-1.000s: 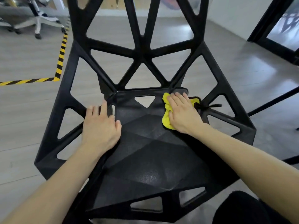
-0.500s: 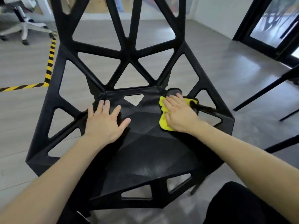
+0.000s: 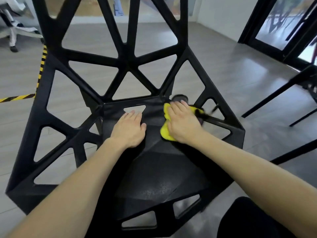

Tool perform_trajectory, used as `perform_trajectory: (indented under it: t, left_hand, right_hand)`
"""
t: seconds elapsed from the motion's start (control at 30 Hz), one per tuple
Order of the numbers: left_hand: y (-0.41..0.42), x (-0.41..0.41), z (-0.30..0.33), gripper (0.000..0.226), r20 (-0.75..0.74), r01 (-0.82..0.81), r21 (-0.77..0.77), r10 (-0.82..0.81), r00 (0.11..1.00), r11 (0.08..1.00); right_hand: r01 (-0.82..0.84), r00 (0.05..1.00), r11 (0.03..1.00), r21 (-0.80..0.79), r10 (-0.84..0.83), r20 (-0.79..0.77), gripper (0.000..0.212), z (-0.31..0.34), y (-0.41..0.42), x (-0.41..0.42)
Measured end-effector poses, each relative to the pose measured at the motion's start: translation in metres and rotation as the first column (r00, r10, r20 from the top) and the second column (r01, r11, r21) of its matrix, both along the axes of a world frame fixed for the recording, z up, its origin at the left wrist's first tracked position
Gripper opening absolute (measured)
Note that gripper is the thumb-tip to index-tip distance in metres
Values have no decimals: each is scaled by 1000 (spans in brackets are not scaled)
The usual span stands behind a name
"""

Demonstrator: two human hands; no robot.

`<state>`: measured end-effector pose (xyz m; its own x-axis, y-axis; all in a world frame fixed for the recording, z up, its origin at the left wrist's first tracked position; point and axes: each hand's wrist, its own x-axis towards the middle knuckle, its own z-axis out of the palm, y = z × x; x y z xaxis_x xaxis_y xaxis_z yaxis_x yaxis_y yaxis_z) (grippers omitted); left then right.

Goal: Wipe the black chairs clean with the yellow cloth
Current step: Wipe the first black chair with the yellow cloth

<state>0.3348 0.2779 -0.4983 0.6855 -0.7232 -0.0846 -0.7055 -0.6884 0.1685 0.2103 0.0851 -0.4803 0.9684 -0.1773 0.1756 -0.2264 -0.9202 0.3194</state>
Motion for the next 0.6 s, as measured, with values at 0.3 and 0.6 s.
perform_trajectory:
  t: [0.3,0.6]
  left_hand:
    - [4,4,-2,67,23,20,39,-21,1000,999]
    - [1,0,-9,73,60,-9,31,8,998,999]
  right_hand:
    - [-59,998,998,33,60,-26,58,16,-10,-53]
    - [25,984,997,70,-12,-176,52,8,5,7]
